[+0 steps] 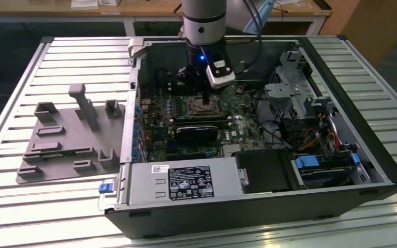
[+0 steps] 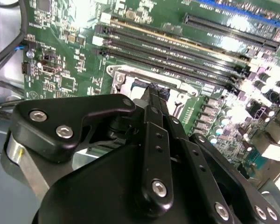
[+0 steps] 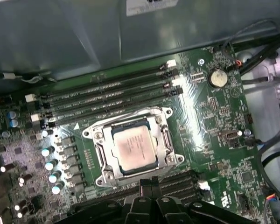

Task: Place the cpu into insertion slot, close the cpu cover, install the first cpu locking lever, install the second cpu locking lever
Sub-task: 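Install the second cpu locking lever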

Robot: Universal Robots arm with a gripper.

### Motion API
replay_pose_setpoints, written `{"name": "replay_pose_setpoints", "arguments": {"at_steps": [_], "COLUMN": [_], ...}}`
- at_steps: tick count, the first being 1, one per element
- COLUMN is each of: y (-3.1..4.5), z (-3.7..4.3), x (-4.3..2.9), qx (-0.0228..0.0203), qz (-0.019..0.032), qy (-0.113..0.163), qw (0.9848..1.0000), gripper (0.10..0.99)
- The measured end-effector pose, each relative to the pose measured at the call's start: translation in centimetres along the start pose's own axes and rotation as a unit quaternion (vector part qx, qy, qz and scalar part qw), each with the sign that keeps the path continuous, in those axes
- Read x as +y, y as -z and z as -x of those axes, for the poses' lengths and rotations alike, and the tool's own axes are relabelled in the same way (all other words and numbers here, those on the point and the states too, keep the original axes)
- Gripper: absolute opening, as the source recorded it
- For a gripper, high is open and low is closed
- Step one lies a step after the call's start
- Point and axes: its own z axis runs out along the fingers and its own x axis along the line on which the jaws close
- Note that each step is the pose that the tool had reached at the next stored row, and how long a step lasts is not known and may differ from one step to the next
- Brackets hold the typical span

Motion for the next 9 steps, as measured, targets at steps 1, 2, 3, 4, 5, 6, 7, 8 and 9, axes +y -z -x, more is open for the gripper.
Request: {"name": "replay_pose_setpoints", "arguments": {"at_steps": [1, 2, 3, 4, 5, 6, 7, 8, 9], "y": [-0.01, -0.01, -0.01, -0.01, -0.02, -0.02, -0.02, -0.03, -0.05], "z": [0.06, 0.11, 0.17, 0.23, 0.27, 0.3, 0.33, 0.37, 0.39], "x": [-0.12, -0.24, -0.38, -0.52, -0.65, -0.77, -0.87, -0.98, -1.08], "qx": [0.0001, 0.0002, 0.0004, 0.0005, 0.0005, 0.0005, 0.0005, 0.0005, 0.0005], "qz": [0.0, -0.0001, -0.0002, -0.0002, -0.0001, -0.0001, -0.0001, -0.0002, -0.0001], "qy": [0.0, 0.0, 0.0, 0.0, 0.0, 0.0, 0.0, 0.0, 0.001], "qw": [1.0, 1.0, 1.0, 1.0, 1.0, 1.0, 1.0, 1.0, 1.0], "gripper": [0.106, 0.106, 0.106, 0.106, 0.106, 0.106, 0.106, 0.106, 0.106]}}
